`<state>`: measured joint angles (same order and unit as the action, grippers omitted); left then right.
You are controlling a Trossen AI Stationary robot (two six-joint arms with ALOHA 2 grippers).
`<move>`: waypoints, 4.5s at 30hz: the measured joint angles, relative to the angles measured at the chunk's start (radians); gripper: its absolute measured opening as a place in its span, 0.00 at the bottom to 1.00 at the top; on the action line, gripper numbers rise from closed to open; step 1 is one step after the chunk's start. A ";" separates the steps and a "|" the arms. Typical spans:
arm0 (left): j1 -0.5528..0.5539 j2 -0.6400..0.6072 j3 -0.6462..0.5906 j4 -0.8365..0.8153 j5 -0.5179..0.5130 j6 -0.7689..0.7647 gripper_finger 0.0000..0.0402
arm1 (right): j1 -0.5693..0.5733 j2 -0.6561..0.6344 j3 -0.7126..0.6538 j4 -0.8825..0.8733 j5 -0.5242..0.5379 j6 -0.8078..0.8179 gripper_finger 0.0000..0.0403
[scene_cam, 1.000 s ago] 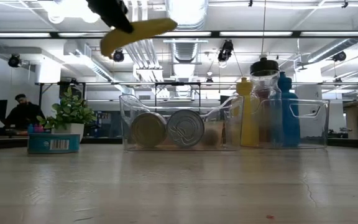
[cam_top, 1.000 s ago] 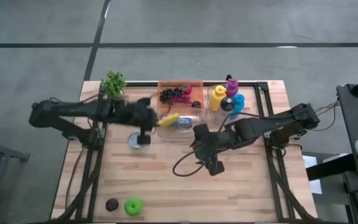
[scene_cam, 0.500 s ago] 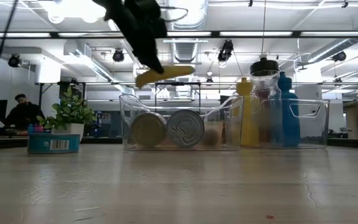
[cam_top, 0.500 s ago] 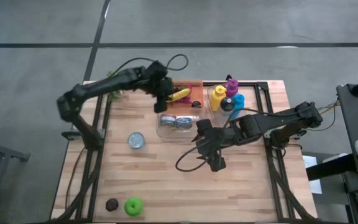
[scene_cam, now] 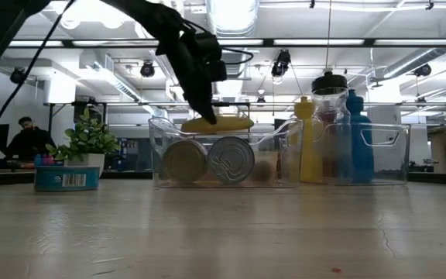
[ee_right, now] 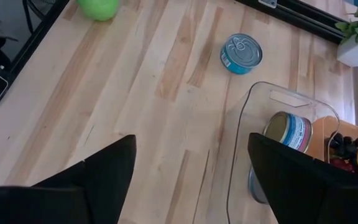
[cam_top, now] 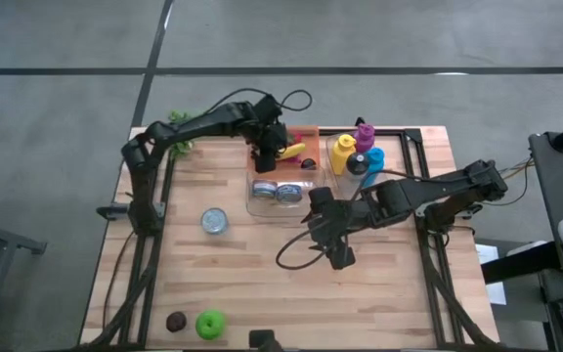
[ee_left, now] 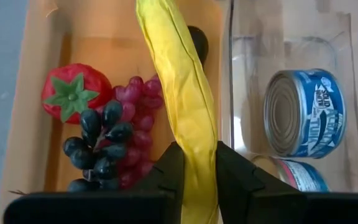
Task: Pick & Place Food Item
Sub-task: Put the banana into the orange bin, then put the yellow and blue can into the left transparent bin
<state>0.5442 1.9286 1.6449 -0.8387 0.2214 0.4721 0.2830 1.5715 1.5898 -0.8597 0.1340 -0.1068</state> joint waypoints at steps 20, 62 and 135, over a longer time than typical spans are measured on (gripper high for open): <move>0.005 0.011 -0.014 0.004 -0.113 0.000 0.35 | 0.000 0.000 0.000 -0.001 -0.001 -0.006 0.79; -0.376 -0.680 -0.358 -0.274 -0.301 -0.340 0.54 | 0.000 0.000 0.000 0.001 -0.001 -0.001 0.75; -0.478 -0.713 -1.064 0.226 -0.229 -0.635 0.37 | 0.000 0.001 0.000 0.003 -0.002 -0.005 0.76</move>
<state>0.0661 1.2152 0.5807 -0.6125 -0.0071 -0.1627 0.2830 1.5723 1.5898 -0.8570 0.1321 -0.1121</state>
